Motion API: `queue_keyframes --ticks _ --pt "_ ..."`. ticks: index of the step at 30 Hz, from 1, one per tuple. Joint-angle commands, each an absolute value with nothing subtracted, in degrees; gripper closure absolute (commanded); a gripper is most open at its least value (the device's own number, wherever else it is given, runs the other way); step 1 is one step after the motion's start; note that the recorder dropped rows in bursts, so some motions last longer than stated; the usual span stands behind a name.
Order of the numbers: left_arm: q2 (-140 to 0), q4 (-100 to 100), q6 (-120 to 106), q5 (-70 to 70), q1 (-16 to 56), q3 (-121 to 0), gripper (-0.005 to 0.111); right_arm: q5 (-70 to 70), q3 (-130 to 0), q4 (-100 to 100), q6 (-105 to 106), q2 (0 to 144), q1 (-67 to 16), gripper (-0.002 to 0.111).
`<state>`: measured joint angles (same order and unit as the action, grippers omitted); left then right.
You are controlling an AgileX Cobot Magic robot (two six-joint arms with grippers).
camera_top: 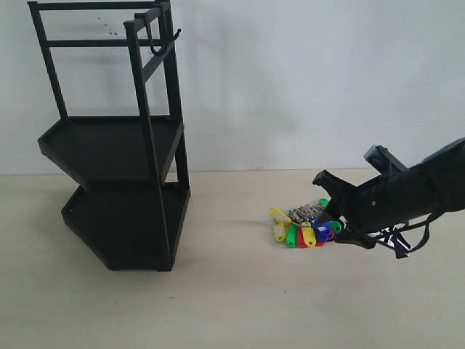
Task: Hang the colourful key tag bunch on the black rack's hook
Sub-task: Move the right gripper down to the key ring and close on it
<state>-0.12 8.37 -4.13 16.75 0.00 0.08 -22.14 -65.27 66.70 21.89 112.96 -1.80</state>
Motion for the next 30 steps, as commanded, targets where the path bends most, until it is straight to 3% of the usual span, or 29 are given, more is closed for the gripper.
queue_keyframes --ticks 1,22,24,29,30 --pt "0.0 8.09 -4.33 16.29 0.04 0.0 0.102 -21.25 -68.75 68.41 22.34 116.73 -1.83 0.064" --pt "0.0 8.09 -4.33 16.29 0.04 0.0 0.102 -16.01 -76.27 69.85 23.09 125.03 -1.83 0.064" --pt "0.0 8.09 -4.33 16.29 0.04 0.0 0.102 -15.45 -76.27 69.85 23.09 125.28 -1.83 0.07" --pt "0.0 8.09 -4.33 16.29 0.04 0.0 0.102 -14.97 -76.27 69.85 23.39 125.17 -1.83 0.107" --pt "0.0 8.09 -4.33 16.29 0.04 0.0 0.102 -15.04 -76.27 69.85 23.39 125.17 -1.83 0.108"
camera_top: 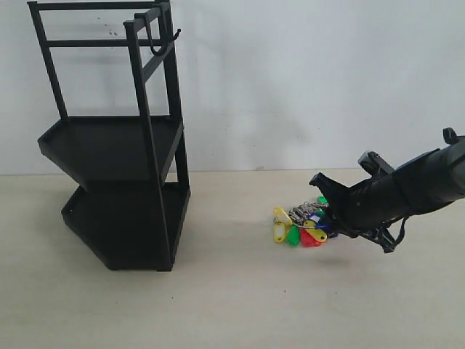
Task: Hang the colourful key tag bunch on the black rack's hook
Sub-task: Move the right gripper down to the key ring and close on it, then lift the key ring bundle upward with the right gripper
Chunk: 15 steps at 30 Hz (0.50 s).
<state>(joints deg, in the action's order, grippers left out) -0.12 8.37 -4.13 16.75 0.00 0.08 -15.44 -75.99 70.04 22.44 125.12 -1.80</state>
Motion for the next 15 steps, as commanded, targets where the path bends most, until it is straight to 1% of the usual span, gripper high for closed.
queue_keyframes --ticks 1,5,10,13,15 --pt "0.0 8.09 -4.33 16.29 0.04 0.0 0.102 -15.07 -76.27 69.85 23.7 125.17 -1.83 0.108" --pt "0.0 8.09 -4.33 16.29 0.04 0.0 0.102 -16.22 -76.27 69.5 27.28 123.86 -1.83 0.108" --pt "0.0 8.09 -4.33 16.29 0.04 0.0 0.102 -18.38 -76.27 67.23 34.19 116.95 -1.83 0.108" --pt "0.0 8.09 -4.33 16.29 0.04 0.0 0.102 -18.9 -76.27 58.71 34.32 111.79 -1.83 0.108" --pt "0.0 8.09 -4.33 16.29 0.04 0.0 0.102 -18.9 -76.11 51.83 30.81 108.14 -1.6 0.108"
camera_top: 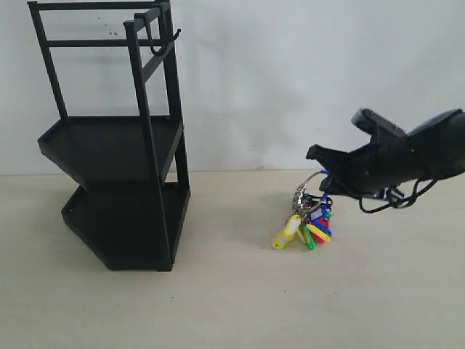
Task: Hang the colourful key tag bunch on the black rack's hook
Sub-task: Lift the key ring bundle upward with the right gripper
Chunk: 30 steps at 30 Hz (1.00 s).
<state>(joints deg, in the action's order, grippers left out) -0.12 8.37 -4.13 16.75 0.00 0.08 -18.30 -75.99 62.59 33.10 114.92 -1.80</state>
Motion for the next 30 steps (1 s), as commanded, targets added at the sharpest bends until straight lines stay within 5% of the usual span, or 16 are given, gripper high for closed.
queue_keyframes --ticks 1,7,10,14,17,20,23,26,30 --pt "0.0 8.09 -4.33 16.29 0.04 0.0 0.102 -19.39 -75.89 49.46 27.53 106.32 -1.26 0.108" --pt "0.0 8.09 -4.33 16.29 0.04 0.0 0.102 -31.08 -75.93 45.67 38.61 98.2 -1.67 0.108" --pt "0.0 8.09 -4.33 16.29 0.04 0.0 0.102 -29.62 -74.18 39.84 20.21 94.84 -0.43 0.108" --pt "0.0 8.09 -4.33 16.29 0.04 0.0 0.102 -36.4 -74.34 38.38 36.26 91.78 -1.8 0.108" --pt "0.0 8.09 -4.33 16.29 0.04 0.0 0.102 -35.22 -73.32 34.83 20.41 89.72 -0.54 0.108" --pt "0.0 8.09 -4.33 16.29 0.04 0.0 0.102 -39.97 -73.32 34.69 36.53 87.82 -2.3 0.108" --pt "0.0 8.09 -4.33 16.29 0.04 0.0 0.102 -37.98 -73.32 32.27 20.91 86.65 -1.7 0.108" --pt "0.0 8.09 -4.33 16.29 0.04 0.0 0.102 -41.89 -73.32 34.05 36.34 85.87 -4.26 0.108" --pt "0.0 8.09 -4.33 16.29 0.04 0.0 0.102 -37.54 -73.32 30.84 17.8 85.79 -4.24 0.108"
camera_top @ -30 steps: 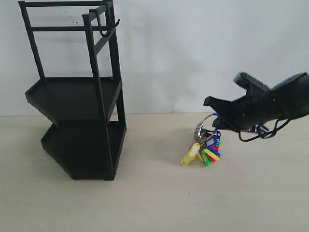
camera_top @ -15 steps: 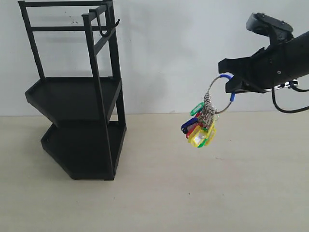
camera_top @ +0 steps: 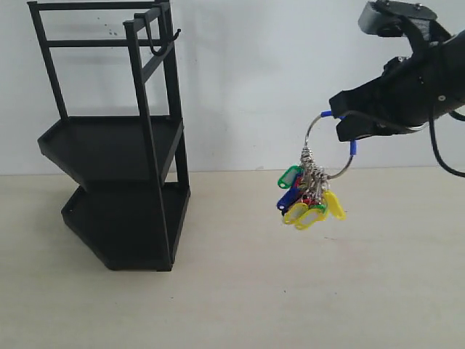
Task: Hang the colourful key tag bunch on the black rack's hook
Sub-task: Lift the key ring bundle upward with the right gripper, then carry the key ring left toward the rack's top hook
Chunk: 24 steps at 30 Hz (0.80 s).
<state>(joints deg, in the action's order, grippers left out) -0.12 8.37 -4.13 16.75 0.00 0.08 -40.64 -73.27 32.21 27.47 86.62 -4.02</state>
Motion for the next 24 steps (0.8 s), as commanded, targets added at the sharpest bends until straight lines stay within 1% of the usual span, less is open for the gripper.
queue_keyframes --ticks 1,2,3,5,6,9,10,13,14,17,24 --pt "0.0 8.09 -4.33 16.29 0.04 0.0 0.102 -38.56 -73.32 33.24 25.99 85.79 -5.63 0.108" --pt "0.0 8.09 -4.33 16.29 0.04 0.0 0.102 -40.53 -73.32 34.53 34.99 85.79 -7.42 0.108" --pt "0.0 8.09 -4.33 16.29 0.04 0.0 0.102 -41.01 -73.32 34.06 36.86 85.62 -8.44 0.108" --pt "0.0 8.09 -4.33 16.29 0.04 0.0 0.102 -36.95 -73.32 31.34 22.58 85.41 -8.59 0.108" --pt "0.0 8.09 -4.33 16.29 0.04 0.0 0.102 -36.5 -73.32 31.03 20.07 85.32 -8.58 0.108" --pt "0.0 8.09 -4.33 16.29 0.04 0.0 0.102 -38.67 -73.32 34.21 30.54 85.06 -10.33 0.108" --pt "0.0 8.09 -4.33 16.29 0.04 0.0 0.102 -38.66 -73.32 33.93 30.1 84.93 -10.9 0.108" --pt "0.0 8.09 -4.33 16.29 0.04 0.0 0.102 -29.17 -70.73 33.5 18.87 83.68 -11.77 0.108" --pt "0.0 8.09 -4.33 16.29 0.04 0.0 0.102 -26.57 -69.72 33.62 17.96 83.19 -12.59 0.108" --pt "0.0 8.09 -4.33 16.29 0.04 0.0 0.102 -24.97 -69.41 32.14 23.18 83.1 -16.41 0.108" --pt "0.0 8.09 -4.33 16.29 0.04 0.0 0.102 -6.12 -69.33 27.49 24.88 82.51 -27.19 0.109"
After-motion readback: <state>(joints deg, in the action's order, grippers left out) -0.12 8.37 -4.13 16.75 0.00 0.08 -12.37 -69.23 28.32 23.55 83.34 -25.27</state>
